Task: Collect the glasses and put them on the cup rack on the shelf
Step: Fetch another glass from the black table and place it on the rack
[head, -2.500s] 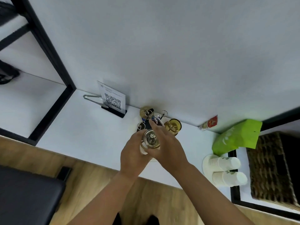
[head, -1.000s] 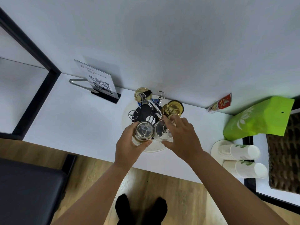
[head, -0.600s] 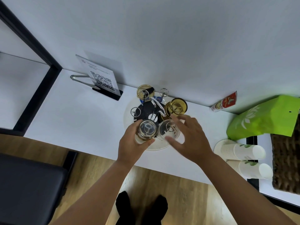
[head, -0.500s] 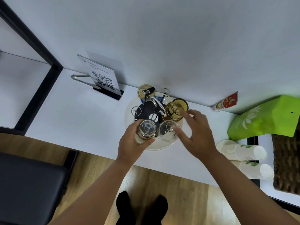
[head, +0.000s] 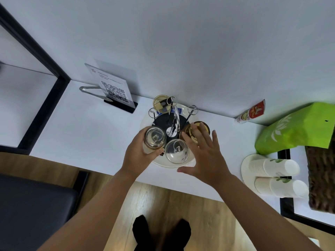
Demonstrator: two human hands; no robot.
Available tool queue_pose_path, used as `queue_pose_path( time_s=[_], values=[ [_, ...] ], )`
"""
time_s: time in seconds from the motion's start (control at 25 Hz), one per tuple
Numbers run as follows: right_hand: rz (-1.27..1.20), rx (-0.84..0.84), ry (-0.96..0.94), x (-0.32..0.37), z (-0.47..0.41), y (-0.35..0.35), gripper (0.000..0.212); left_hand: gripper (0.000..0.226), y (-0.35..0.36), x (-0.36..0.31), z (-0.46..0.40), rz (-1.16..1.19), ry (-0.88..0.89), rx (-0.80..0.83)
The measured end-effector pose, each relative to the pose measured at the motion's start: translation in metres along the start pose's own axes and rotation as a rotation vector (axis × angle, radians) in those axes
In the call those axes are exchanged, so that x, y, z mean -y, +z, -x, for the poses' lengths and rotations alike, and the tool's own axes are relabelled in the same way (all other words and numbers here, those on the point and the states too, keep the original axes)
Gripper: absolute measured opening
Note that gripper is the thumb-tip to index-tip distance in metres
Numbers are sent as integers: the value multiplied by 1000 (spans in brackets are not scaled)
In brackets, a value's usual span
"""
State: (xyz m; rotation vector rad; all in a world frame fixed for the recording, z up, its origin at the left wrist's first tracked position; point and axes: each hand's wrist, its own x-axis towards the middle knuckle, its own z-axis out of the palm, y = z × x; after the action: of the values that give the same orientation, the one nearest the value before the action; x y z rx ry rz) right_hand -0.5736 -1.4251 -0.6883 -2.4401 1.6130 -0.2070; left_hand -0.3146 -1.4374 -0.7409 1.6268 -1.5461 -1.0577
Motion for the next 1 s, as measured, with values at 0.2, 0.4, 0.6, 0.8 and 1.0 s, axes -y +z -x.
queue_pose_path(
  time_s=[0.2,0.4,0.6,0.8,1.0],
  values=[
    [2,-71,41,12,-4,11,94,78,-4,1,-5,-12,17,37],
    [19,-52,46,6,-12,11,97,77,-9,1,-9,-29,40,47],
    [16,-53,62,6,-13,13,100,79,-11,1,-6,-32,36,52],
    [19,-60,84,8,-18,12,101,79,-13,0,-6,-34,21,52],
    [2,-72,89,6,-16,13,103,80,-14,0,-4,-39,6,67]
  ],
)
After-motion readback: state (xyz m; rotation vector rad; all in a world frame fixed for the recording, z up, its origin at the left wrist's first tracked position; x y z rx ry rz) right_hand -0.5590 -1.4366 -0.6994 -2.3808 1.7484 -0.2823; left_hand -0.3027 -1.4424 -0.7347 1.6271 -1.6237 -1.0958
